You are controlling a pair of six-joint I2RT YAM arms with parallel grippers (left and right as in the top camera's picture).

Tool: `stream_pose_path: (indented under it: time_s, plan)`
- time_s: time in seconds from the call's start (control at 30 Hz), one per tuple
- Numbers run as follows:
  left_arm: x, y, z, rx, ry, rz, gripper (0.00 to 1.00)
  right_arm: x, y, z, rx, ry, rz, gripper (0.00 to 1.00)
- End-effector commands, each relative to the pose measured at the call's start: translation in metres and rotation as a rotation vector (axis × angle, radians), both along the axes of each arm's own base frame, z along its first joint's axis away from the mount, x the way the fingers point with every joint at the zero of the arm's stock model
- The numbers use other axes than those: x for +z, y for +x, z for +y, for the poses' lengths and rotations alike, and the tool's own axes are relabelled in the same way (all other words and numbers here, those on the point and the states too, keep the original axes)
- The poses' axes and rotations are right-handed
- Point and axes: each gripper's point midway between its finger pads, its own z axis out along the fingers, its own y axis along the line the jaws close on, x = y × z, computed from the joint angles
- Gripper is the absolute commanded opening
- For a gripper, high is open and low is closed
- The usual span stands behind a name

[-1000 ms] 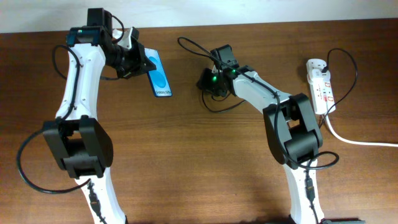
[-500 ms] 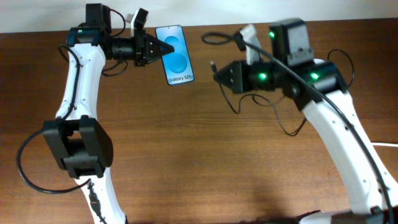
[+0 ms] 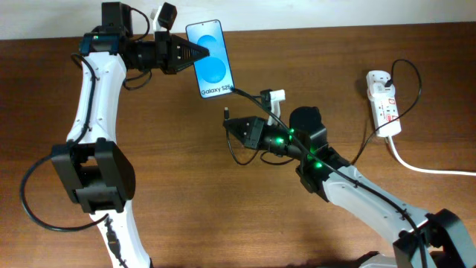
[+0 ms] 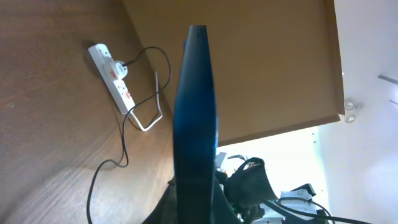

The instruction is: Plug charger to phone and switch on socket

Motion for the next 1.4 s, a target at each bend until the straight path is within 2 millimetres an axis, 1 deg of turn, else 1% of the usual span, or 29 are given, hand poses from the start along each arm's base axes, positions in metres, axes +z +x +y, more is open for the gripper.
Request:
stream_pose_path:
  time_s: [0.0,0.17,0.23,0.27,0.37,0.47,0.5,0.6,0.7,0.87,1.17,1.27,1.37]
  plan:
    - [0.017,-0.006,0.001,-0.022,-0.048,-0.029,0.00,0.023,0.004,0.006,0.013,0.025,-0.052,0.04]
    - [0.016,-0.007,0.000,-0.023,-0.048,-0.011,0.00,0.043,0.008,0.010,0.017,0.041,-0.101,0.04]
    - [0.015,-0.008,0.000,-0.023,-0.048,0.007,0.00,0.040,0.004,0.016,0.042,0.004,-0.109,0.04]
    - [0.015,-0.008,0.000,-0.022,-0.048,0.021,0.00,0.037,-0.001,0.022,0.068,-0.044,-0.119,0.04]
    - [0.015,-0.008,0.002,-0.020,-0.050,0.035,0.00,0.032,-0.001,0.023,0.079,-0.092,-0.103,0.04]
    - [0.015,-0.008,0.002,-0.019,-0.048,0.035,0.00,0.033,-0.002,0.023,0.090,-0.091,-0.112,0.04]
    - [0.015,-0.008,0.002,-0.019,-0.049,0.035,0.00,0.036,-0.007,0.026,0.128,-0.096,-0.161,0.04]
    - [0.015,-0.008,0.002,-0.019,-0.049,0.039,0.00,0.040,-0.009,0.027,0.151,-0.099,-0.204,0.04]
    - [0.015,-0.008,0.002,-0.019,-0.050,0.053,0.00,0.044,-0.008,0.026,0.150,-0.105,-0.254,0.04]
    - [0.015,-0.007,0.004,-0.015,-0.051,0.061,0.00,0.049,0.006,0.008,0.102,-0.105,-0.262,0.04]
    - [0.015,-0.007,0.004,-0.012,-0.049,0.069,0.00,0.053,0.007,0.008,0.102,-0.096,-0.279,0.04]
    - [0.007,-0.003,0.005,0.013,-0.002,0.069,0.00,0.053,0.006,0.008,0.104,-0.095,-0.279,0.04]
    - [0.007,-0.003,0.005,0.013,-0.002,0.068,0.00,0.053,0.006,0.008,0.104,-0.095,-0.278,0.04]
